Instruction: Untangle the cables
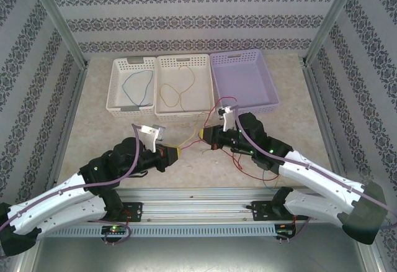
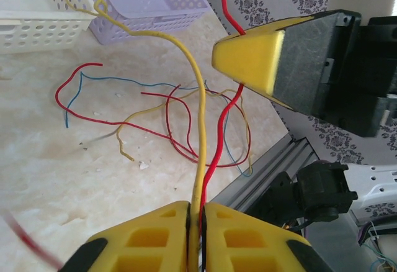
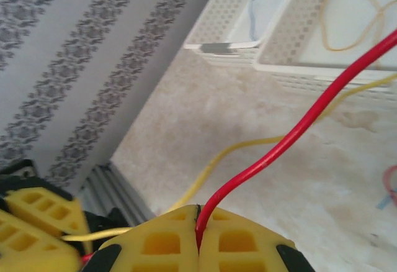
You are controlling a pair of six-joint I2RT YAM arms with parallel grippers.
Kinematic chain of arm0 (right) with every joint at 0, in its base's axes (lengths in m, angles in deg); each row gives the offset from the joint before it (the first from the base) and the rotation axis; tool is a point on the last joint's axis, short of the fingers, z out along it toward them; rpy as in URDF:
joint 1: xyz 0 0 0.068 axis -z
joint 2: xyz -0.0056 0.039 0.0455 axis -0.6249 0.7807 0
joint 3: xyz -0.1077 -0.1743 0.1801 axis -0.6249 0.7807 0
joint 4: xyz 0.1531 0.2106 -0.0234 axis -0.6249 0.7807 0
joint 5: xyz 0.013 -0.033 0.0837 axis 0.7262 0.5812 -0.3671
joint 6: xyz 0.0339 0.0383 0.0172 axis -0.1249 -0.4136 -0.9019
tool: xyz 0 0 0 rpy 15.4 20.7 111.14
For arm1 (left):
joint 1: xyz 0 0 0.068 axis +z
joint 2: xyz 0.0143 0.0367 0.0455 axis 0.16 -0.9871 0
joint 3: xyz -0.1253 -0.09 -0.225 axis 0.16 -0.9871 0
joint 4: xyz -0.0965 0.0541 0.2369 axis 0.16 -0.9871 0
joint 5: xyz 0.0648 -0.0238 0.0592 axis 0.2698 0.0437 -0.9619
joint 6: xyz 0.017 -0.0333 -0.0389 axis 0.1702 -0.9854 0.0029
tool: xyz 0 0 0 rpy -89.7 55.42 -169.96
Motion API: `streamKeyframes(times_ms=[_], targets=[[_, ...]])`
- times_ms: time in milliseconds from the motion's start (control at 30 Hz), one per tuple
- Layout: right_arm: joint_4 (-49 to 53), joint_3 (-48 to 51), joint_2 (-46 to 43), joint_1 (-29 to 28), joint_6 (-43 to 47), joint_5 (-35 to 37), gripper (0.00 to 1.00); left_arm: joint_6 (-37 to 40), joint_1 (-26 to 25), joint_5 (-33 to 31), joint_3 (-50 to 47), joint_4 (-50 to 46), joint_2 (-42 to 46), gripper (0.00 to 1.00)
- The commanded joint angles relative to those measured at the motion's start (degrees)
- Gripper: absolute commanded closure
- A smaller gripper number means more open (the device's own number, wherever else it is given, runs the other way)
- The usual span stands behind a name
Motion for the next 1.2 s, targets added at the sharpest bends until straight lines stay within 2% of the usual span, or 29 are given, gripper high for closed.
streamKeyframes(times_ms=[0,67,133,267,333,367,633,867,1033,1167], targets=[[4.69,-0.12,-2.63,0.42,3.28,5.04,1.0,-0.38,-0.76,-1.05,-0.52,-0.79,1.59,0.8],[4.64,0.33,-2.91,0.43,3.17,4.72,1.0,-0.47,-0.76,-1.02,-0.88,-0.24,1.5,0.74],[4.96,0.51,-2.9,0.42,3.22,4.58,1.0,-0.55,-0.76,-1.12,-1.07,0.25,1.36,0.74],[7.32,0.01,-4.06,0.41,4.22,4.87,1.0,-0.57,-0.76,-1.04,-1.06,0.13,1.45,0.84],[10.18,-0.75,-5.72,0.43,5.54,6.82,1.0,-0.27,-0.76,-1.29,-0.4,-0.86,1.95,0.97],[11.14,-0.99,-6.59,0.49,6.02,7.79,1.0,-0.1,-0.76,-1.72,-0.11,-1.48,2.34,1.0],[18.58,-4.23,-13.07,3.0,8.95,10.88,1.0,3.18,-0.76,-4.31,3.05,-5.59,4.72,1.0],[22.02,-7.58,-16.41,4.7,10.89,12.99,1.0,11.46,-0.76,-13.34,12.55,-9.22,4.09,1.0],[25.28,-11.45,-16.92,5.33,12.75,16.05,1.0,17.46,-0.59,-21.86,22.28,-14.5,-2.97,1.0],[28.52,-15.2,-16.74,5.68,14.09,21.17,1.0,21.16,0.05,-25.53,28.68,-17.3,-9.97,1.0]])
